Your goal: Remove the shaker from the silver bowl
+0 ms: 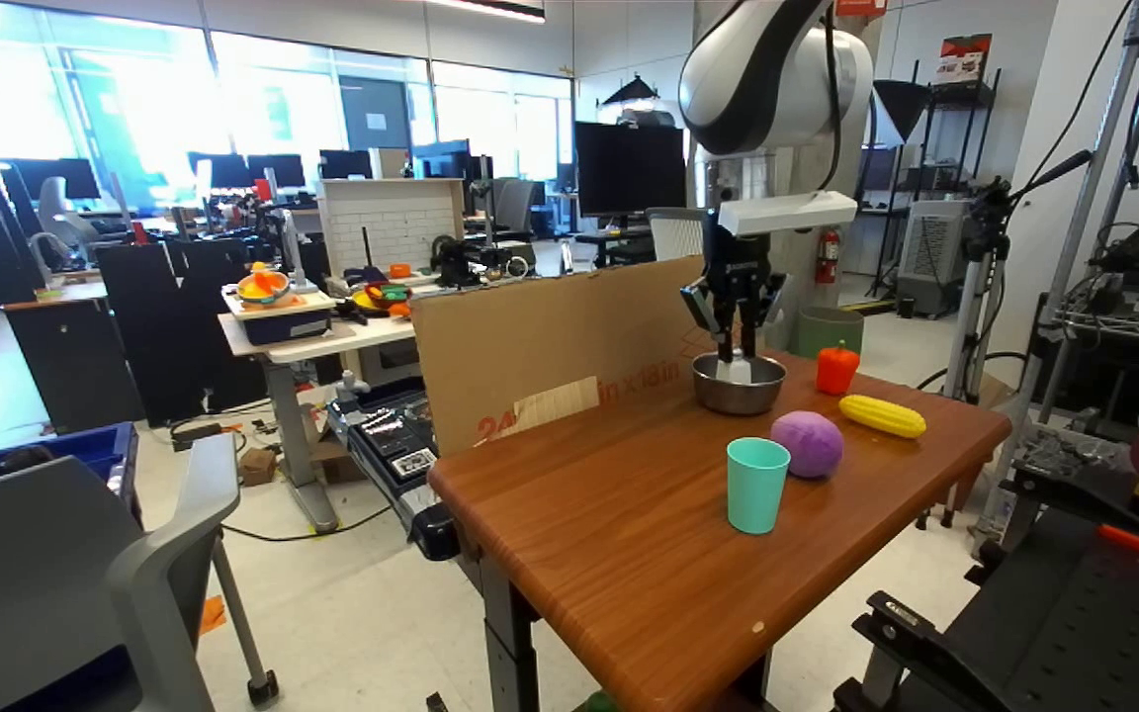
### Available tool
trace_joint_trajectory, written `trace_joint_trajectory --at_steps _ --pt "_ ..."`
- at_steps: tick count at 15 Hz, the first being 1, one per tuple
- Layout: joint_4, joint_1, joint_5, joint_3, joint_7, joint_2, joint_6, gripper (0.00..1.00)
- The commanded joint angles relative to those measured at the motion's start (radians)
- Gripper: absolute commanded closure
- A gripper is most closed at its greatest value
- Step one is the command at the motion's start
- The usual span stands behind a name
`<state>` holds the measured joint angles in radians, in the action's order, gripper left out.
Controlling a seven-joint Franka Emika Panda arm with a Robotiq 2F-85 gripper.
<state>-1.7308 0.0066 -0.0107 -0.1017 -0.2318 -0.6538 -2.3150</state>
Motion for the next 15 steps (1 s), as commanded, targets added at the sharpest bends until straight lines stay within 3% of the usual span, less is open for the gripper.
trace_joint_trajectory --at_steps 1,8,15 --pt "0.014 0.025 -0.026 -0.014 -0.037 0.029 0.089 0.93" --pt "0.015 0.088 -0.03 0.01 -0.137 0.18 0.276 0.93" --pt "-0.053 0.132 0.038 0.077 -0.211 0.222 0.216 0.93"
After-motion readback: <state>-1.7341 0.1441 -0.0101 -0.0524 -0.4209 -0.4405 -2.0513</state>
